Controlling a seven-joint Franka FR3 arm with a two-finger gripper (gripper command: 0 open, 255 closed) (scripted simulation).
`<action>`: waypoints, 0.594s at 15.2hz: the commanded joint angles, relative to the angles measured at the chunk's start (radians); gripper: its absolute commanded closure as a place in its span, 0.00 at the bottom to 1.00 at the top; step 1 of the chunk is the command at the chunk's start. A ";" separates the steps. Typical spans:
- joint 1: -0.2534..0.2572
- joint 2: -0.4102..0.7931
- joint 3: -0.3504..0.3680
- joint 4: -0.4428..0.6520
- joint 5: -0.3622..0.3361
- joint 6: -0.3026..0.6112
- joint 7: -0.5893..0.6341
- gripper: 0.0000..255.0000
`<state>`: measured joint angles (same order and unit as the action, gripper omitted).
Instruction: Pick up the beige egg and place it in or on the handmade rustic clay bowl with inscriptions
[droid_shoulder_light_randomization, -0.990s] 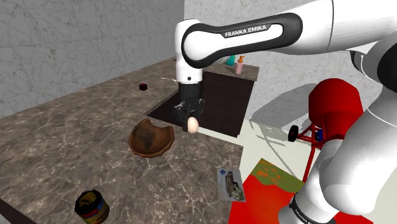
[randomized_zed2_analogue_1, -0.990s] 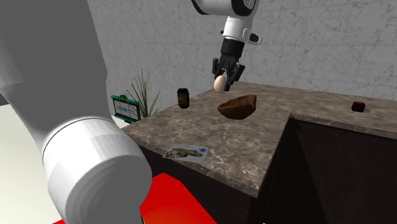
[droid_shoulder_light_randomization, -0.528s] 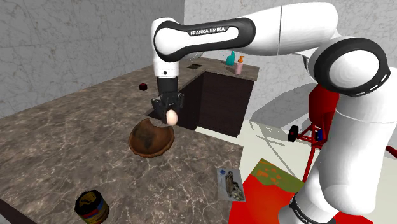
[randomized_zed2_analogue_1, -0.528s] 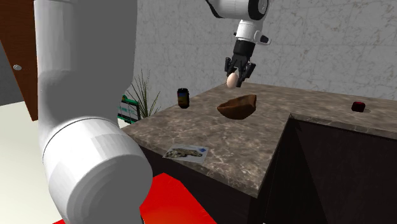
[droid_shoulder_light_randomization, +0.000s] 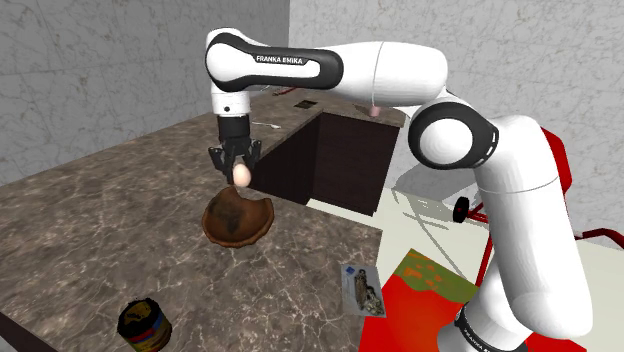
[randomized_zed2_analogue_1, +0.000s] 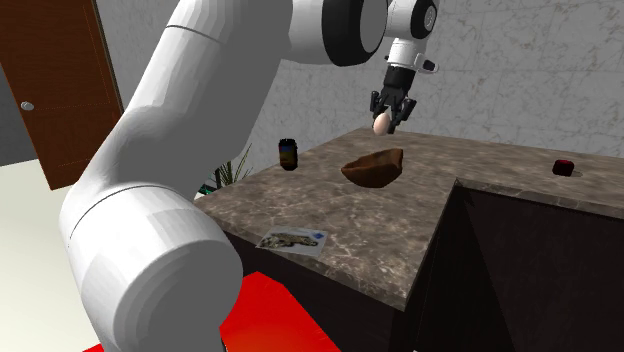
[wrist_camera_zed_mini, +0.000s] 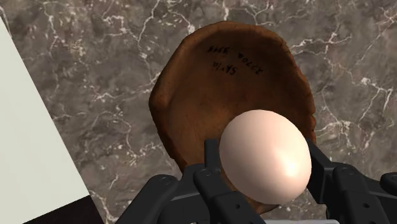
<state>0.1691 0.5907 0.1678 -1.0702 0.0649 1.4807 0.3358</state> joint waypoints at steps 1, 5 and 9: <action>0.003 0.016 0.000 0.001 -0.002 0.016 0.000 1.00; 0.000 0.008 -0.001 -0.067 -0.001 0.075 -0.007 1.00; -0.002 0.005 -0.002 -0.125 0.000 0.130 -0.013 1.00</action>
<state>0.1685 0.5963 0.1662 -1.1816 0.0643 1.5975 0.3258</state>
